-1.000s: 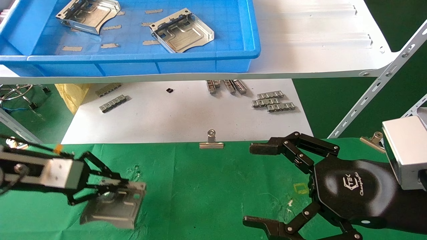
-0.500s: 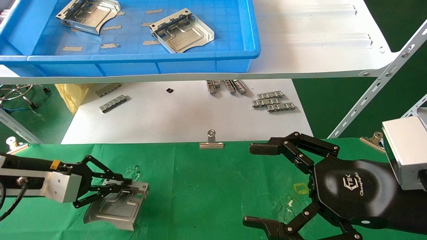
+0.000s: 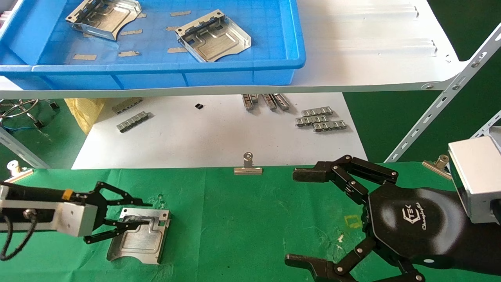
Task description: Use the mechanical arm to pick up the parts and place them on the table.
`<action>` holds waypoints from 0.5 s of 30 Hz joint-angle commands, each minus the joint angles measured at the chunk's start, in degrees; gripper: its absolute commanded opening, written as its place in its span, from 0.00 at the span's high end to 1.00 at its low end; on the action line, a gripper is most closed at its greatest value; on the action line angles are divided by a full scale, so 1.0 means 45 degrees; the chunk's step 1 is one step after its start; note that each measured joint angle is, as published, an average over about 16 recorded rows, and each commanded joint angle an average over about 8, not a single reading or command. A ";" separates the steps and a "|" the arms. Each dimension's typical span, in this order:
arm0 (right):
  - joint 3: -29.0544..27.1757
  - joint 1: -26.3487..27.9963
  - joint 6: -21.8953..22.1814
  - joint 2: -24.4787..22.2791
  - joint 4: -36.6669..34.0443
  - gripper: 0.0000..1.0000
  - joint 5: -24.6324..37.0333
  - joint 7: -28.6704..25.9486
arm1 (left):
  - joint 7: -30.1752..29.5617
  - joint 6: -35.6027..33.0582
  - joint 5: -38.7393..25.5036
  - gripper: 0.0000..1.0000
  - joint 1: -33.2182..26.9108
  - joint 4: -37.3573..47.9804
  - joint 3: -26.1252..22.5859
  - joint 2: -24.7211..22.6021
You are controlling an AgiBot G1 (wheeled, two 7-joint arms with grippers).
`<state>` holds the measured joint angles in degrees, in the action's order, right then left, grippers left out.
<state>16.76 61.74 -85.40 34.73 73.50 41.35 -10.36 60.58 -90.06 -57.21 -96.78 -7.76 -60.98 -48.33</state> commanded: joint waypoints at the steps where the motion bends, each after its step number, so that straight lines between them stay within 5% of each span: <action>1: 0.0002 0.0000 0.0001 -0.0001 0.0000 0.00 -0.0001 0.0001 | 0.0001 -0.0149 0.0072 0.00 -0.0060 0.0114 0.0020 -0.0011; 15: 0.0013 0.0000 0.0006 -0.0005 -0.0002 0.00 -0.0007 0.0005 | -0.3945 -0.0306 0.1953 0.00 0.0356 0.0363 0.0798 0.0567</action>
<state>16.82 61.74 -85.37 34.71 73.49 41.32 -10.34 44.36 -91.40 -49.07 -95.45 -6.22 -57.66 -45.92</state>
